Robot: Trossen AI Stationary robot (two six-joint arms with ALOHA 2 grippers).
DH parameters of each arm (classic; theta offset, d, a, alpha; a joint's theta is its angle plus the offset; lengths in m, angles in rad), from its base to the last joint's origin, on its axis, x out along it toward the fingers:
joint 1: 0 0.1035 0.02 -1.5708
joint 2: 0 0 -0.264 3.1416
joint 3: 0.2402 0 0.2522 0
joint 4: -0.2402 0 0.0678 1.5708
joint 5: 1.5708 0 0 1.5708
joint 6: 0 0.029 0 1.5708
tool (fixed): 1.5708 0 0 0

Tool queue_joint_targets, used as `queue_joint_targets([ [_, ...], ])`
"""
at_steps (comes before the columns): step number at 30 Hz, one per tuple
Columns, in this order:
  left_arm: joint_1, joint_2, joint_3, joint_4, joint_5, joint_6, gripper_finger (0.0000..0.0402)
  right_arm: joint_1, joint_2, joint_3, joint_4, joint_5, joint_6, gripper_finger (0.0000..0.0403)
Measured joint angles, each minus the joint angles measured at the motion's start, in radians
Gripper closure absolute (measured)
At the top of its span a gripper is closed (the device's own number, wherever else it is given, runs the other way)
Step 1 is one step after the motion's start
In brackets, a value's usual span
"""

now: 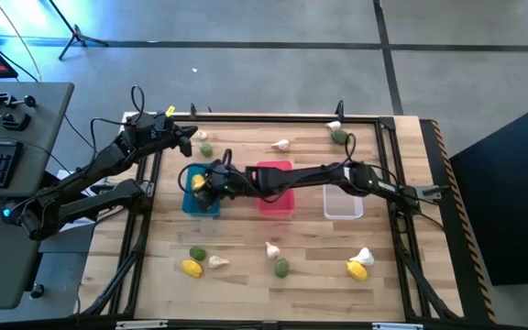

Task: Sort produce into baskets
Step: Put the middle yellow lemon into the blue bin, then put the left yellow lemon into the blue bin

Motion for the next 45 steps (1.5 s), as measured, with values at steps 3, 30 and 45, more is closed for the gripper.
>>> queue_joint_targets([
  [3,0.002,0.0,0.0,0.001,0.001,0.006,0.0401,-0.009,0.012,0.0,-0.01,0.011,0.064,0.029],
  [30,0.002,0.0,0.0,0.002,0.001,0.009,0.0402,-0.042,0.09,0.0,-0.076,0.04,0.223,0.0256],
  [45,0.002,0.0,0.0,-0.031,0.008,0.07,0.0401,-0.047,0.096,0.0,-0.079,0.001,0.175,0.0169],
])
